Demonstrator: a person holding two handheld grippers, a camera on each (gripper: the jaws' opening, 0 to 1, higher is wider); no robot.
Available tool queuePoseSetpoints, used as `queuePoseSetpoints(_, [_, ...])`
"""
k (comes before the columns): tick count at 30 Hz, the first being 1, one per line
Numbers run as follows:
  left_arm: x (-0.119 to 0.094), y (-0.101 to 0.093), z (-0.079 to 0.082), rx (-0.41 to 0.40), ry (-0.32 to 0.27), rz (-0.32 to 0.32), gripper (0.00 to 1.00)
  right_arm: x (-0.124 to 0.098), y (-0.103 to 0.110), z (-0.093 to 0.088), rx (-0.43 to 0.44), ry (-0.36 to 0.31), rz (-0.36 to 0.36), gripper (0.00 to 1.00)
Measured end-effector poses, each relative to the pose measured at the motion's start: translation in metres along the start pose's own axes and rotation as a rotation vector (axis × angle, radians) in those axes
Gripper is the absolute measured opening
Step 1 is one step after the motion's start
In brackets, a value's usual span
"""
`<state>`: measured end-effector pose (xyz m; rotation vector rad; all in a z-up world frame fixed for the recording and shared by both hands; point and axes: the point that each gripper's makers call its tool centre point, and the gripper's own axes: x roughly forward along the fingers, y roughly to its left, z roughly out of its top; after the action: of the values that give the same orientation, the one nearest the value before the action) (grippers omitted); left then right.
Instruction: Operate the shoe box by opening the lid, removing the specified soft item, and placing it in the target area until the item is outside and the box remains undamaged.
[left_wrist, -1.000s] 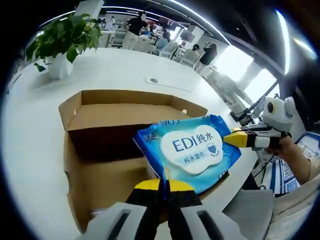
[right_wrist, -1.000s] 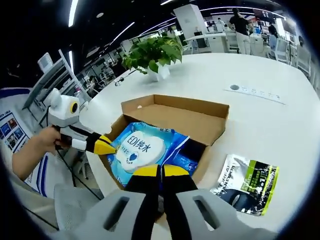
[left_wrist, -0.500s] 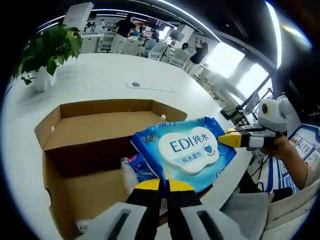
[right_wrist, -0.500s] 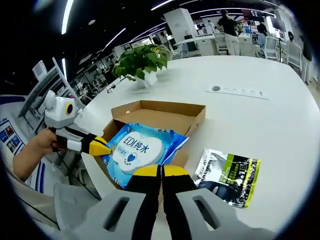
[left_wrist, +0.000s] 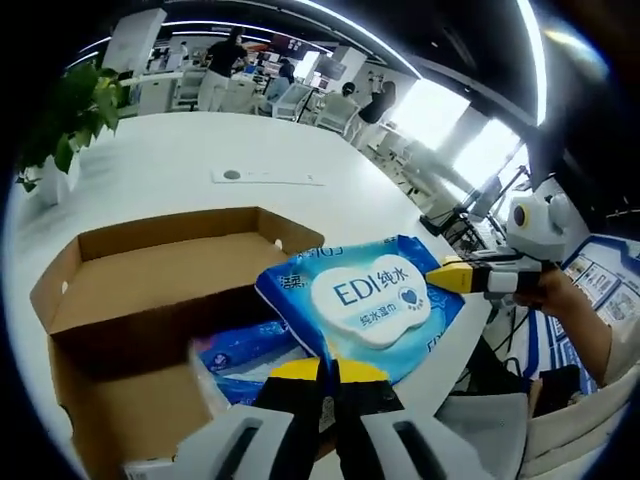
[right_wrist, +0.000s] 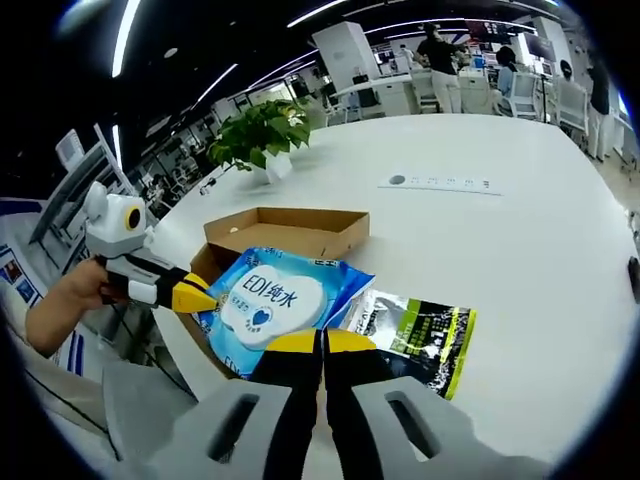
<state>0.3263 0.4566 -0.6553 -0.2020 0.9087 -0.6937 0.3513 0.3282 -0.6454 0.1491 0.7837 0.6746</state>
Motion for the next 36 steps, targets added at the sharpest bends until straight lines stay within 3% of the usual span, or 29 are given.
queuePoseSetpoints(22, [0.049,-0.042,0.014,0.074,0.033,-0.061,0.02,-0.032,-0.057,-0.012,0.034,-0.011,-0.062,0.00])
queuePoseSetpoints(36, [0.082,-0.038,0.013,0.093,0.108,-0.048,0.01,-0.013,-0.089,-0.025,0.078,0.019,-0.087,0.00])
